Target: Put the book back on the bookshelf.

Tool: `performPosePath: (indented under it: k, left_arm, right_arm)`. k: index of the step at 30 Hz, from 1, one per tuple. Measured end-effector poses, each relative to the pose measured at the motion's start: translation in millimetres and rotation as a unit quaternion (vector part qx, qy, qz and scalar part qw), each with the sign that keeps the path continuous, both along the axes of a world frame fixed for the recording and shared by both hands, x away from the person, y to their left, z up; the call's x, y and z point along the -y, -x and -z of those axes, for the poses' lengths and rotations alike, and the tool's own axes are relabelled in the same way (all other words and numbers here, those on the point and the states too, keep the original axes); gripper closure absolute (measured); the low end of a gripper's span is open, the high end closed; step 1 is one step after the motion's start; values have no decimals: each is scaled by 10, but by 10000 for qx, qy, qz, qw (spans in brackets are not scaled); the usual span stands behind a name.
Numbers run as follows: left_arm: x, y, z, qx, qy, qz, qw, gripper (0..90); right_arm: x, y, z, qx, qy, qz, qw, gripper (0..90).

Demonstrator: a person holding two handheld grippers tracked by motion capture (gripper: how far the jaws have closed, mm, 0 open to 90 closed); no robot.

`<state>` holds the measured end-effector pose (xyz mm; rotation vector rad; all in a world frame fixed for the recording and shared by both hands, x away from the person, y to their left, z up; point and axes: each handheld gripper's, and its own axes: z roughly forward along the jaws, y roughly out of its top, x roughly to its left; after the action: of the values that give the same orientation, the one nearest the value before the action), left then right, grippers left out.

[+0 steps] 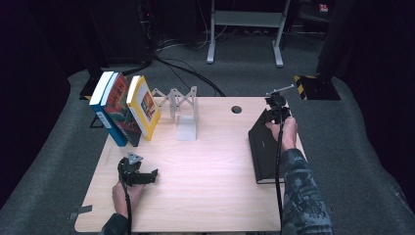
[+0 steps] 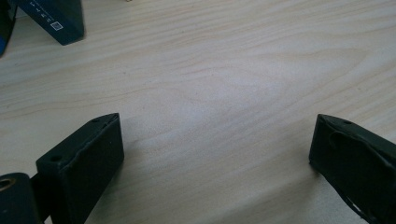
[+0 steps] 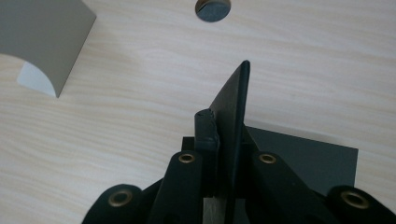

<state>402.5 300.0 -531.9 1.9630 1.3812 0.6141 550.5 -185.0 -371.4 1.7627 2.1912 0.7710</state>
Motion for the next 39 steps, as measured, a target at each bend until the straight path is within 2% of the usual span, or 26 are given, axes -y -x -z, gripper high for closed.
performPosePath:
  k: [6,9,13,16,19,21,24,28,31,33,34,37,39]
  left_arm:
    - [1,0,1,2,9,7,10000,30]
    - [2,1,1,8,22,10,10000,32]
    - [2,1,1,15,13,12,10000,34]
    - [4,3,1,18,29,9,10000,37]
    - [3,4,0,15,13,19,10000,39]
    - [4,4,0,18,16,22,10000,42]
    - [3,6,-1,17,11,29,10000,43]
    - [4,7,-1,23,15,34,10000,49]
    - [5,7,0,34,23,36,10000,50]
    - [5,7,-2,24,12,35,10000,50]
    - [5,7,-2,25,12,35,10000,51]
    - [6,7,-2,28,12,34,10000,53]
    - [6,8,-1,50,14,44,10000,56]
  right_arm:
    - [-59,44,-129,530,114,327,9980,871]
    - [-83,76,-203,1053,232,474,9930,871]
    - [-141,172,-263,1827,398,560,9808,872]
    - [-175,289,-259,2156,444,497,9742,872]
    - [-128,467,-240,2454,373,498,9674,871]
    - [-106,601,-221,2721,379,425,9606,871]
    - [-116,803,-188,2988,351,331,9531,872]
    - [-112,1032,-162,3209,283,171,9466,875]
    - [-70,1190,-131,3393,211,156,9403,877]
    - [-7,1278,-121,3404,104,147,9401,880]
    - [34,1322,-117,3384,-9,154,9409,883]
    - [99,1472,-120,3322,-86,20,9432,884]
    - [174,1581,-97,3307,-229,-74,9434,887]
